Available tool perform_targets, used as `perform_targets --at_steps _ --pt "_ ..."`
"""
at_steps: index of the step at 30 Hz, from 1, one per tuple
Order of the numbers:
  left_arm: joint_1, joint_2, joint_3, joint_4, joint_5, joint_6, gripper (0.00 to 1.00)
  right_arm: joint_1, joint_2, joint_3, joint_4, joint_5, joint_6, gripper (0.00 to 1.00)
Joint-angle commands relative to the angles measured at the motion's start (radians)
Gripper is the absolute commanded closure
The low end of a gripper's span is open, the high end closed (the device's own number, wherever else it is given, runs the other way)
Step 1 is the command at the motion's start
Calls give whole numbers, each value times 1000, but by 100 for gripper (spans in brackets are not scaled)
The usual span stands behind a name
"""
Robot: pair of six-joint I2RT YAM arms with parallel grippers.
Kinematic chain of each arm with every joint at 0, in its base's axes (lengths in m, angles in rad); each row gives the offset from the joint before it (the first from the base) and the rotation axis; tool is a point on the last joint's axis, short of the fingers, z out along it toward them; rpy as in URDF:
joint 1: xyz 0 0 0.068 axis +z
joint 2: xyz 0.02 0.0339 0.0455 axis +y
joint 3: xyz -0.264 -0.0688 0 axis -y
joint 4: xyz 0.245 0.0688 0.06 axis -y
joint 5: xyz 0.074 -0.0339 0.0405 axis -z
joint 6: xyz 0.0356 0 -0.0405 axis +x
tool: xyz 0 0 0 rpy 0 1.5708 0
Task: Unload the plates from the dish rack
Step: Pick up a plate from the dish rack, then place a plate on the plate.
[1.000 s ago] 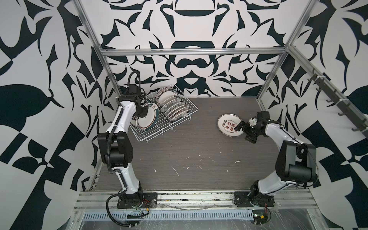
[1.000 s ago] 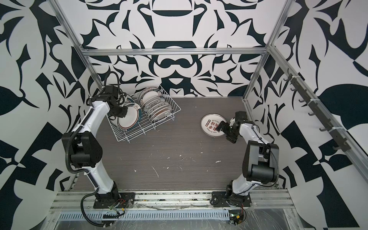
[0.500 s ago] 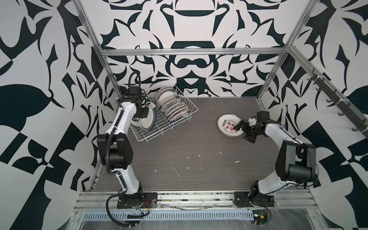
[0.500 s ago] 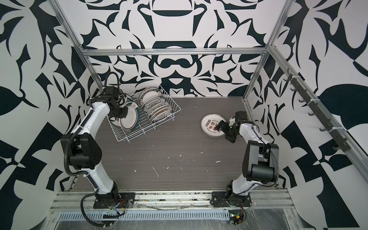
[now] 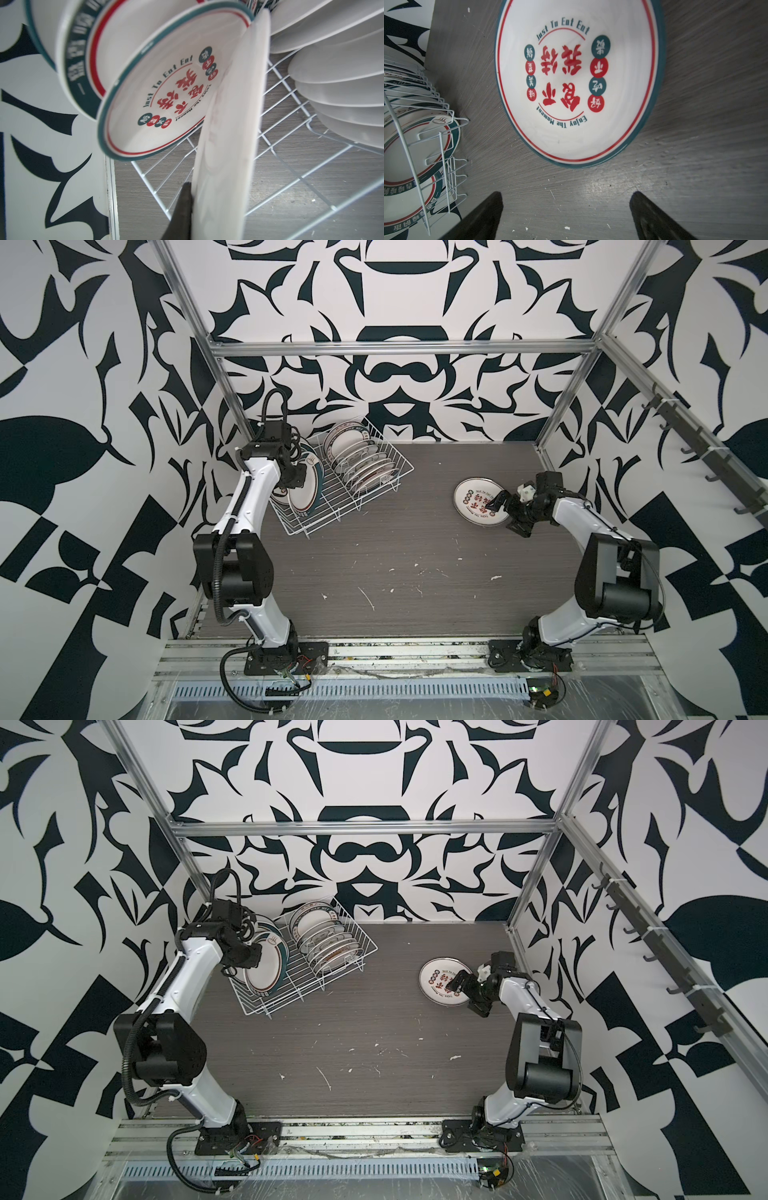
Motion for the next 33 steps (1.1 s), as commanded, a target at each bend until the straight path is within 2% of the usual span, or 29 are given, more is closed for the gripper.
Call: perform_targets --at_steps 1,3,5,10,14,16,19,21,25,30,33 --pt "-2 -67 17 -25 52 -34 100 17 -9 14 7 -23 12 1" --pt "-6 -100 17 -28 64 -43 100 27 -14 21 0 -27 11 1" --pt "-6 -140 11 -11 70 -63 100 33 -17 35 -41 28 22 1" --pt "-7 -215 44 19 140 -214 100 59 -83 18 15 -2 71 1" --pt "-41 -247 37 56 190 -320 100 165 -147 68 -10 85 81 1" --pt "-58 -255 15 82 229 -370 100 211 -173 78 22 63 118 1" --pt "-72 -278 -12 99 234 -531 100 292 -222 64 128 53 228 1" --pt "-72 -317 -74 182 303 -640 100 369 -258 54 207 84 290 0" --pt "-78 -389 -236 391 448 -860 100 493 -263 40 427 45 446 1" --pt "-143 -398 -307 523 527 -981 100 594 -181 47 652 -26 584 1" --pt "-171 -397 -319 556 555 -1028 100 638 -128 33 827 -53 689 10"
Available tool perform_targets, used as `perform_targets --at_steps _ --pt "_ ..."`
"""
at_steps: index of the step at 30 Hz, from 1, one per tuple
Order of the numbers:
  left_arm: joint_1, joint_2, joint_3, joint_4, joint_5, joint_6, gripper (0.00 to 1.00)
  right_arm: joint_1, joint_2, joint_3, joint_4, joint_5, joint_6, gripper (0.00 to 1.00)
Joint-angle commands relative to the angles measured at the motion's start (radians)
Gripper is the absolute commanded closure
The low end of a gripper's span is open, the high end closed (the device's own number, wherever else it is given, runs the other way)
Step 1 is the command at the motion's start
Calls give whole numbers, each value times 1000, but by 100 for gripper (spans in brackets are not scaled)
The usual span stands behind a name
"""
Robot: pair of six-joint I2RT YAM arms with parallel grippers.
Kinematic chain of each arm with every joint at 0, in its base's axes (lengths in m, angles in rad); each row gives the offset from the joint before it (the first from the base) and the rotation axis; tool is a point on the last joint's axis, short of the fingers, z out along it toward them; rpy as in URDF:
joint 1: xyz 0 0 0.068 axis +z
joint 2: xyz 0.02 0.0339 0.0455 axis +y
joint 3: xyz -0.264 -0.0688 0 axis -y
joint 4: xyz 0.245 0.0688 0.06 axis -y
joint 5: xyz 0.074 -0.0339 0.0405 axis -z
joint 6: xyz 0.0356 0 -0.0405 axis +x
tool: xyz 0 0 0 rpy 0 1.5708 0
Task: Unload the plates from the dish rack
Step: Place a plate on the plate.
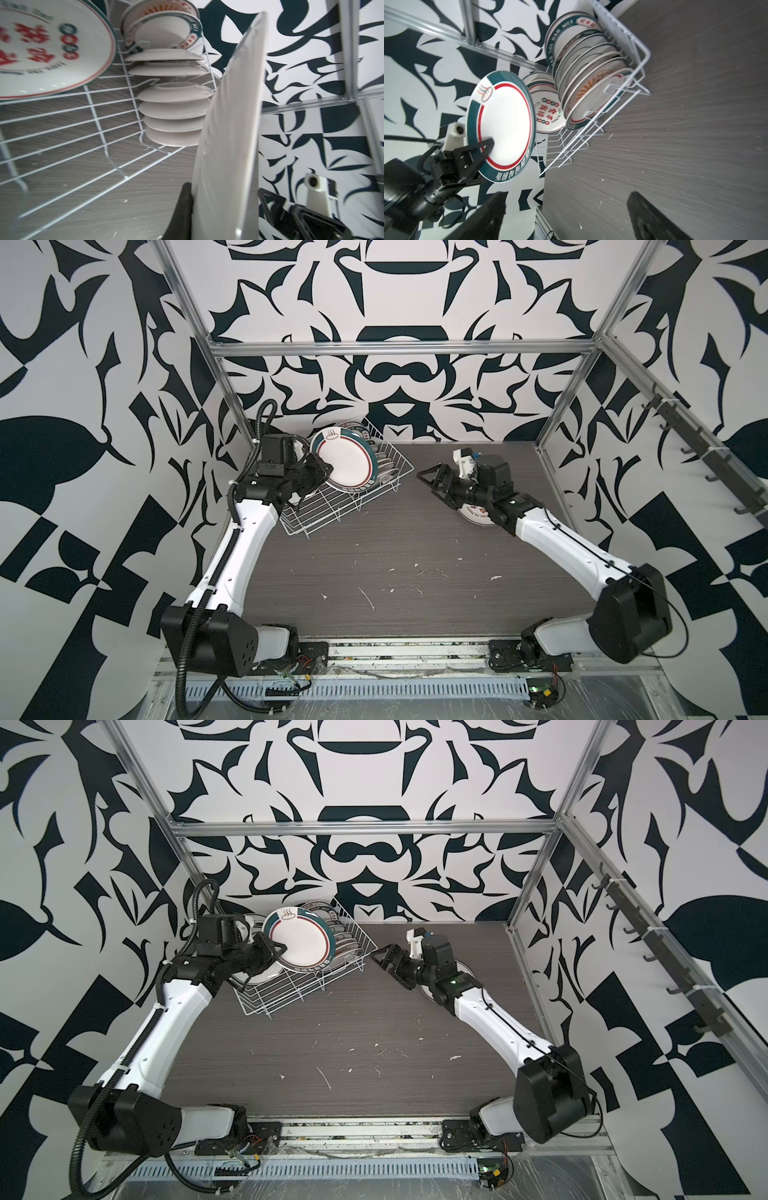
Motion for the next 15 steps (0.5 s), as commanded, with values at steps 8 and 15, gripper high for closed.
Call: perform_targets --at_steps 8,15 --pt "-77 -3 -114 312 147 -230 100 85 131 10 441 -76 241 29" --pt "-104 -5 -159 361 133 -240 100 87 144 4 505 -90 283 34"
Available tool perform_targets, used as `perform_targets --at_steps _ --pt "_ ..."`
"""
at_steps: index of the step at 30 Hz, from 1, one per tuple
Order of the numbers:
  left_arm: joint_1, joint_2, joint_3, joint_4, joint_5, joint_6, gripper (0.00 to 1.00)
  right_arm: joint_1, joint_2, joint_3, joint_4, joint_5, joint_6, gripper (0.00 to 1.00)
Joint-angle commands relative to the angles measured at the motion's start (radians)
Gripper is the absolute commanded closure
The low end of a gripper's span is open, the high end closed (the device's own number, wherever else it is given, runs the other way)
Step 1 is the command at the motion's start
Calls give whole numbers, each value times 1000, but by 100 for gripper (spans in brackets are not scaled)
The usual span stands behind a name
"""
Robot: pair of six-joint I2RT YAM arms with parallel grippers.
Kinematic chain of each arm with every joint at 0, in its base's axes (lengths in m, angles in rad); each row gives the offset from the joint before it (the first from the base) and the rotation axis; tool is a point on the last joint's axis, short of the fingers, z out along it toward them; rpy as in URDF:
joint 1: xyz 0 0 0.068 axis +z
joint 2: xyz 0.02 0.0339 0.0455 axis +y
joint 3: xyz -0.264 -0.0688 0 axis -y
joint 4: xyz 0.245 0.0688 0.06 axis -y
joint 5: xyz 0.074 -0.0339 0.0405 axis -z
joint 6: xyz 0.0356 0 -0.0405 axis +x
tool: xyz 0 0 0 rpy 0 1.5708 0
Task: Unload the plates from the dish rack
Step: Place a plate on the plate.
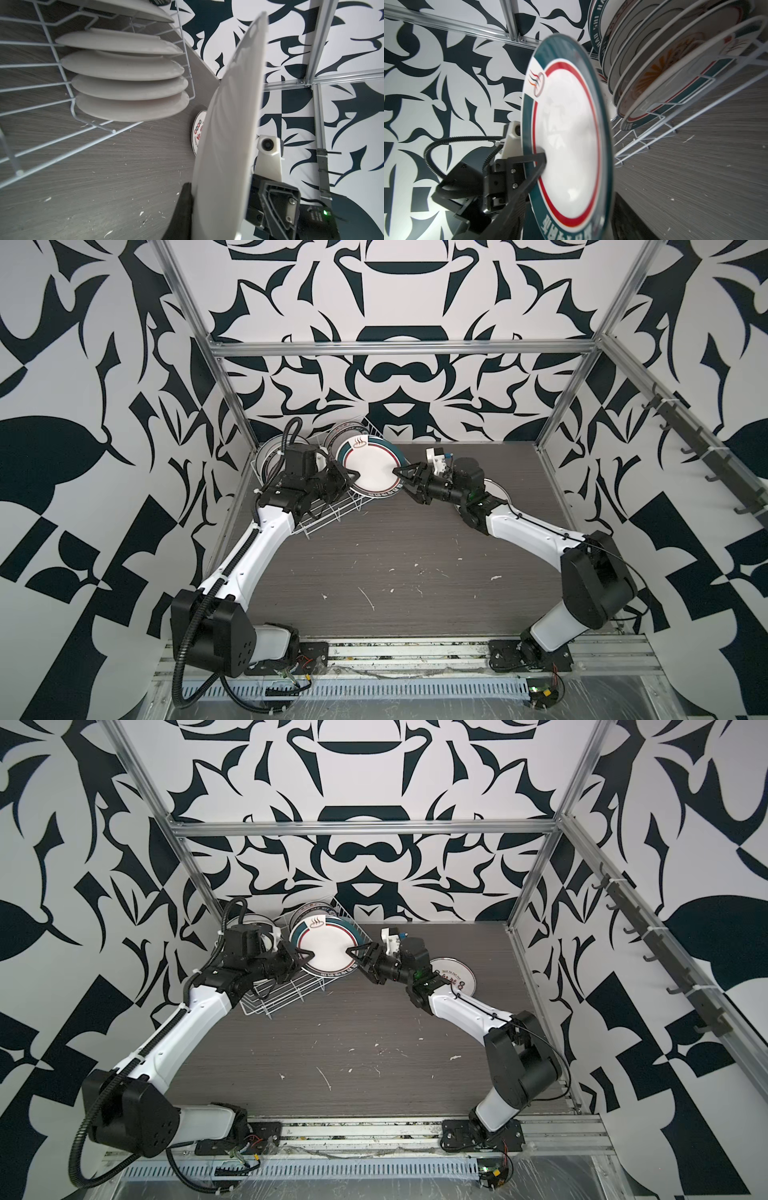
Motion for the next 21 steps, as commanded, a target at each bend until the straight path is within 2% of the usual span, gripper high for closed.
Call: perform_targets --at_steps 1,7,16,21 --pt "-1 -18 11 118 27 -24 100 2 -30 2 84 -13 18 36" --pt "-23 7 17 117 68 -20 100 2 2 6 136 -21 41 58" --pt "-61 30 21 107 109 1 97 2 50 15 204 -30 65 78" --pt "-66 57 31 52 137 39 95 2 60 6 260 -27 84 95"
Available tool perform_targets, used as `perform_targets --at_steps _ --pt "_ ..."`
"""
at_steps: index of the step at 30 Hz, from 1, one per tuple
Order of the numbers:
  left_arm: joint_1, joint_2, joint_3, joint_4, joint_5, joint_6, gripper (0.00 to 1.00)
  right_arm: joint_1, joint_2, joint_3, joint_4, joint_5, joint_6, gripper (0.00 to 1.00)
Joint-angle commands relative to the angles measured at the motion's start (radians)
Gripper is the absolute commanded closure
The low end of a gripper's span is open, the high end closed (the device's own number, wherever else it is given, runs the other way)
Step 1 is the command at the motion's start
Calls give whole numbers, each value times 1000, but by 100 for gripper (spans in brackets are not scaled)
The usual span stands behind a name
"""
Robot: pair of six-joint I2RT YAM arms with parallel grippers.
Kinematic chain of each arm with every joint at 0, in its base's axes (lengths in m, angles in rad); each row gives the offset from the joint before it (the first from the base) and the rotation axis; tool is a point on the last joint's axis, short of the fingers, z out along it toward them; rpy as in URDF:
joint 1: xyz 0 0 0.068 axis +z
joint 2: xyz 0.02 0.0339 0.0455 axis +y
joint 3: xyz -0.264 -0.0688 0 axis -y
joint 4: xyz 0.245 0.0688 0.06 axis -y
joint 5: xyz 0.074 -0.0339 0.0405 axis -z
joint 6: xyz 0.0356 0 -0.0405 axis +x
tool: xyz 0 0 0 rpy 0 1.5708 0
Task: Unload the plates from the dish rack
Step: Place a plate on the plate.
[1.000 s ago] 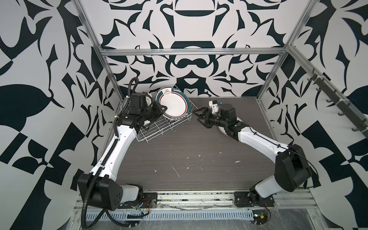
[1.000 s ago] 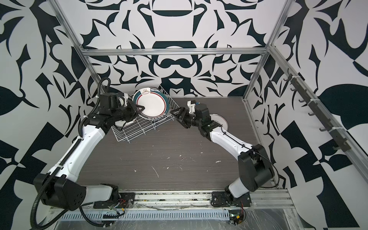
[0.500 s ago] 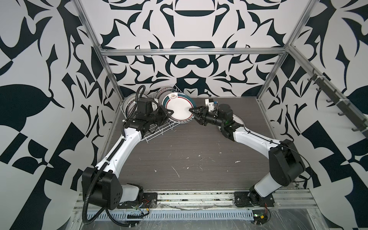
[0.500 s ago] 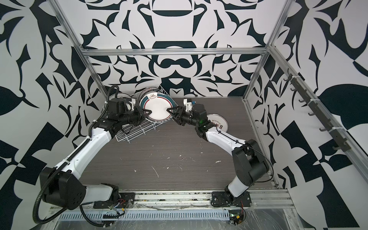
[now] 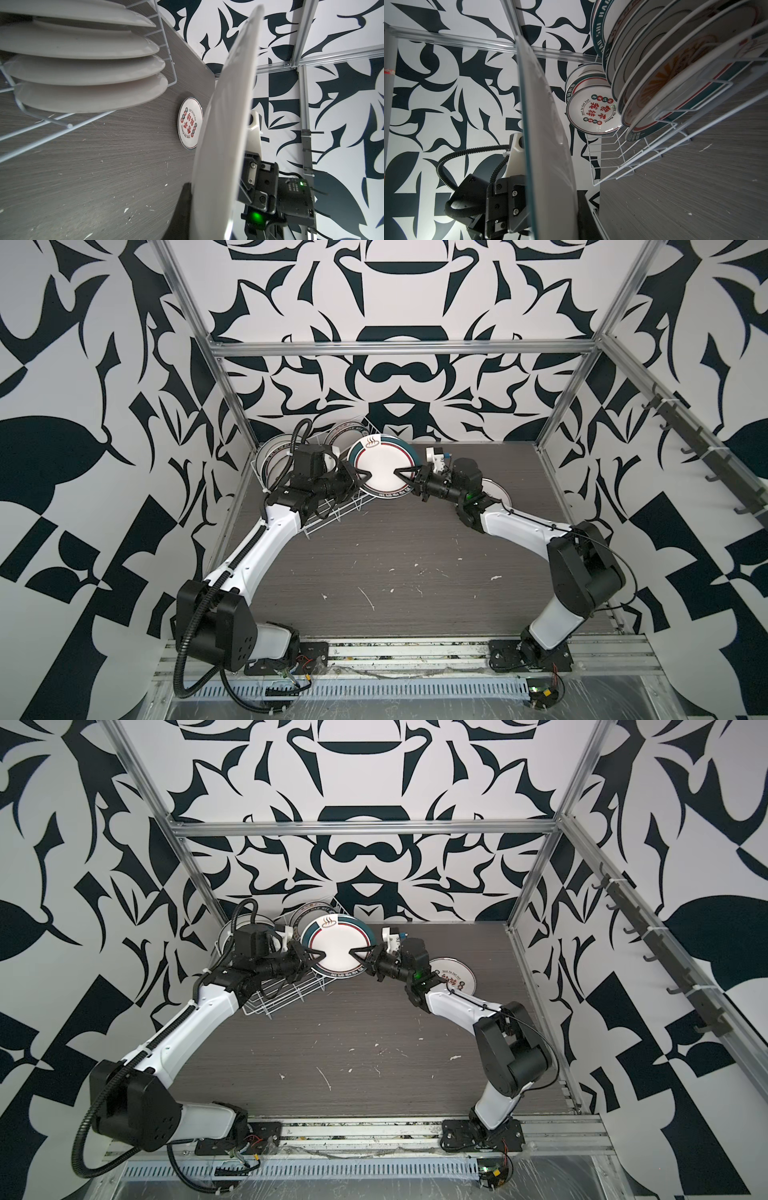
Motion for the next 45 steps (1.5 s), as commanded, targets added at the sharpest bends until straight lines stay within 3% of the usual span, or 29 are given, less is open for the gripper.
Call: perform_targets --at_steps 1,3,9,17,18,21,30,35,40,45 --pt "-19 19 30 -47 53 68 94 15 -17 9 104 -7 -29 100" --pt "-18 21 25 -67 51 85 91 15 -20 5 97 3 -35 100" --pt "-19 9 51 -183 -7 157 64 12 -64 12 -51 39 -129 100" --pt "-7 12 134 -335 -108 268 51 -69 -204 0 -323 106 -271 100" --pt "-3 15 143 -349 -113 280 28 -88 -220 -7 -356 113 -278 100" --pt "27 24 192 -472 -207 321 11 -153 -290 -23 -503 150 -346 100" --pt "141 18 284 -743 -524 418 4 -428 -474 -99 -904 172 -530 100" --pt "175 50 349 -886 -753 412 1 -570 -486 -106 -1006 60 -611 100" --pt "261 45 332 -894 -773 377 1 -656 -460 -108 -1046 -25 -668 100" --pt "396 77 272 -845 -700 377 1 -694 -435 -122 -995 -106 -677 100"
